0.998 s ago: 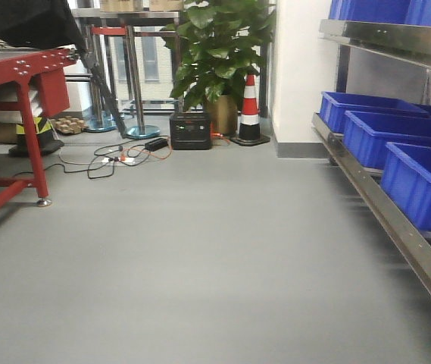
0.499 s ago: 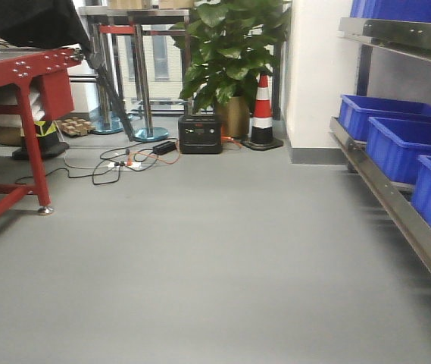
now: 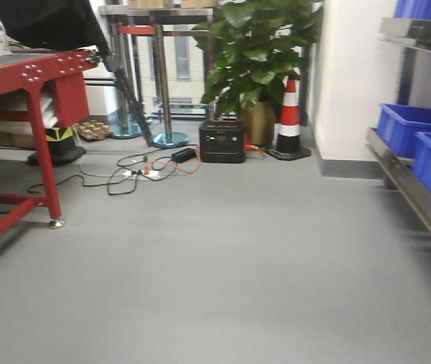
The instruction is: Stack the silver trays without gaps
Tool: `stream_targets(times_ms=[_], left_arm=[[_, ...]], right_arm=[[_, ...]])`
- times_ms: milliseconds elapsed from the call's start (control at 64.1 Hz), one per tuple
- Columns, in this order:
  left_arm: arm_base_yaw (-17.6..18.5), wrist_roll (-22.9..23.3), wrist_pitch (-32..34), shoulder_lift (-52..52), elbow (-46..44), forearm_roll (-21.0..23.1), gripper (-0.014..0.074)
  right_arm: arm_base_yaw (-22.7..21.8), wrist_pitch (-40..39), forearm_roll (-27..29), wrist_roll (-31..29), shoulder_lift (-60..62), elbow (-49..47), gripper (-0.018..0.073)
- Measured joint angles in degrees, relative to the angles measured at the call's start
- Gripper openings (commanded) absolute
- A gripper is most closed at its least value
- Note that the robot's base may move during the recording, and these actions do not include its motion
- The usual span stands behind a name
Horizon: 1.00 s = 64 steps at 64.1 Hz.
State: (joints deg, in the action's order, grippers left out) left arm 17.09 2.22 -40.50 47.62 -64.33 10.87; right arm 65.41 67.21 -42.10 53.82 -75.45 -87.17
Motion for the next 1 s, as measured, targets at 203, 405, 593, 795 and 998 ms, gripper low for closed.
stream_targets(times_ms=[203, 405, 593, 795, 998], left_arm=[[0.00, 0.00, 0.00, 0.00, 0.00, 0.00, -0.0016], [0.00, 0.00, 0.00, 0.00, 0.00, 0.00, -0.0016], [0.00, 0.00, 0.00, 0.00, 0.00, 0.00, -0.0016], [0.00, 0.00, 0.00, 0.00, 0.00, 0.00, -0.0016], [0.00, 0.00, 0.00, 0.00, 0.00, 0.00, -0.0016]], right_arm=[[0.00, 0.00, 0.00, 0.00, 0.00, 0.00, -0.0059], [0.00, 0.00, 0.00, 0.00, 0.00, 0.00, -0.0059], [0.00, -0.10, 0.00, 0.00, 0.00, 0.00, -0.0059], [0.00, -0.22, 0.00, 0.00, 0.00, 0.00, -0.0059], [0.00, -0.22, 0.00, 0.00, 0.00, 0.00, -0.0059]])
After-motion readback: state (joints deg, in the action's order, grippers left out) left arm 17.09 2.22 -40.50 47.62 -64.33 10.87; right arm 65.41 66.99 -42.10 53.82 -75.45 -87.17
